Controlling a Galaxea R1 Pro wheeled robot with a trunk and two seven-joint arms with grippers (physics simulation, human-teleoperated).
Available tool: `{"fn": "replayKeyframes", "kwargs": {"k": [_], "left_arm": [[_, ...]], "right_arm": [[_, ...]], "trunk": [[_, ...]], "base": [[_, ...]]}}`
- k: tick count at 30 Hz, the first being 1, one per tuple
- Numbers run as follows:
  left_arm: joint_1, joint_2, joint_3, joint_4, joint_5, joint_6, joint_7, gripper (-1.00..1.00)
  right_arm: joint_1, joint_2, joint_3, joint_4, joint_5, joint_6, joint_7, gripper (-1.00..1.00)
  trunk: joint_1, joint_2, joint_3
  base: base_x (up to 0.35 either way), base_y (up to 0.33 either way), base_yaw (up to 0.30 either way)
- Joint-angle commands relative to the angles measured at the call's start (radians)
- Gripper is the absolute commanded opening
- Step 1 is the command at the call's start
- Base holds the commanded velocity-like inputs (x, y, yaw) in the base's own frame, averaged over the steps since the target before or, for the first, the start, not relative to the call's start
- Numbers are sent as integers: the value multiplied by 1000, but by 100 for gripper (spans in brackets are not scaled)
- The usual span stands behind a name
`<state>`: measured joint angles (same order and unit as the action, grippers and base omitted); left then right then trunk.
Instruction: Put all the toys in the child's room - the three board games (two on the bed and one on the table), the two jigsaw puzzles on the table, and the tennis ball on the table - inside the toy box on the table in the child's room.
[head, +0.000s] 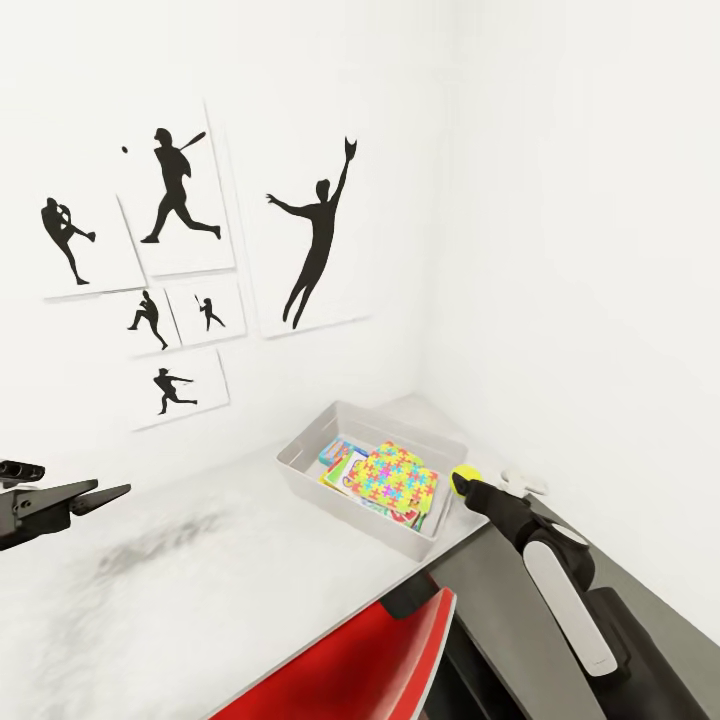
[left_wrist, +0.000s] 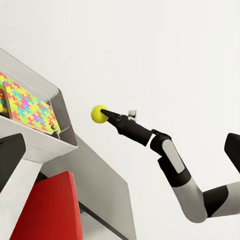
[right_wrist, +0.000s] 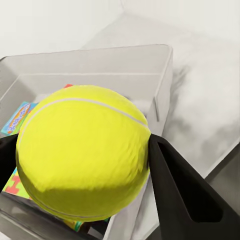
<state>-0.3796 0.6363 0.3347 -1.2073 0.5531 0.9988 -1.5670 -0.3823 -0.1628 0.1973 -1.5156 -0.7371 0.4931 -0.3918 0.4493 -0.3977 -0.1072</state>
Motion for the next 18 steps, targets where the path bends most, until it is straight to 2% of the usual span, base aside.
{"fn": "replayKeyframes", "kwargs": {"k": [1,7,11,14,18], "left_arm": [[-1,0,0,0,-1,11,-4,100],[-1,0,0,0,-1,11,-4,100],[-1,1,0,0,0,11,-4,100],[-1,2,0,0,1,11,-4,100],[-1,5,0,0,1,11,-4,100]], "right_arm": [[-1,0,2,-2,-13,-1,-10,-100],[-2,6,4,-2,-16,13,-15,-100],[-18,12,4,1,-17,86,-25,-100],[-95,37,-3,12,-16,180,-38,-100],[-234,95,-14,114,-17,231,-106,-100]], "trunk": [[1,-2,-2],[1,-2,-2],[1,-2,-2],[1,-2,-2],[1,-2,-2]], "base": [[0,0,0],[0,0,0],[0,0,0],[0,0,0],[0,0,0]]}}
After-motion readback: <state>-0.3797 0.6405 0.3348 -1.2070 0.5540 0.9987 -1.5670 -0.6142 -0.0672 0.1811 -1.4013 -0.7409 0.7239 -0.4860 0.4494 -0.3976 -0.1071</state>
